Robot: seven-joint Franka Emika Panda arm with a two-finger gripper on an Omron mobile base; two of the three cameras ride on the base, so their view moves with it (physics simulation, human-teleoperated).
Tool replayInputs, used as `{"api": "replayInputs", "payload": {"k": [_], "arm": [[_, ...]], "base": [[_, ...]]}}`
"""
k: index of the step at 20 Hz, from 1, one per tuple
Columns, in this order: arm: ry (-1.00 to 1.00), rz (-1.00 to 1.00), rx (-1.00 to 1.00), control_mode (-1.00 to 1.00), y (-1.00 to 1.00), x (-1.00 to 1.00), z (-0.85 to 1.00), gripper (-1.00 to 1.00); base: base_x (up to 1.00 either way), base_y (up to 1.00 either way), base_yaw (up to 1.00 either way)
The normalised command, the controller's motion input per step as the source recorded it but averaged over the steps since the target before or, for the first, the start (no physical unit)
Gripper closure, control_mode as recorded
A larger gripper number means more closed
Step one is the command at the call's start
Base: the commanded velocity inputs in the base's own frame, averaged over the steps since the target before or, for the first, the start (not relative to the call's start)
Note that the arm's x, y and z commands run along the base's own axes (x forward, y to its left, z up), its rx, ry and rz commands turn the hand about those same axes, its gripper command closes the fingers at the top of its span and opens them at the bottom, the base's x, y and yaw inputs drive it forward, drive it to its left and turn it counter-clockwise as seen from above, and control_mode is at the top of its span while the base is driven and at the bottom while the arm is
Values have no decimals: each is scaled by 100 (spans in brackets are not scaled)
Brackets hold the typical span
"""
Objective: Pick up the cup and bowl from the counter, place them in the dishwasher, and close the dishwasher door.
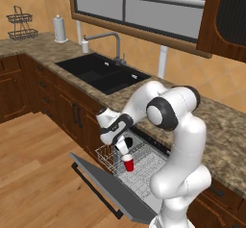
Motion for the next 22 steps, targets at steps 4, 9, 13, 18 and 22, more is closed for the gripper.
{"api": "replayInputs", "payload": {"k": [4, 9, 13, 18, 22], "arm": [[7, 3, 0, -100, 0, 22, -26, 100], [12, 4, -1, -100, 0, 36, -33, 100], [11, 6, -5, -100, 4, 42, -37, 100], [7, 4, -11, -100, 9, 35, -43, 100], [5, 2, -10, -100, 0, 27, -27, 100]], "base": [[0, 0, 0], [0, 0, 0], [0, 0, 0], [0, 0, 0], [0, 0, 0]]}}
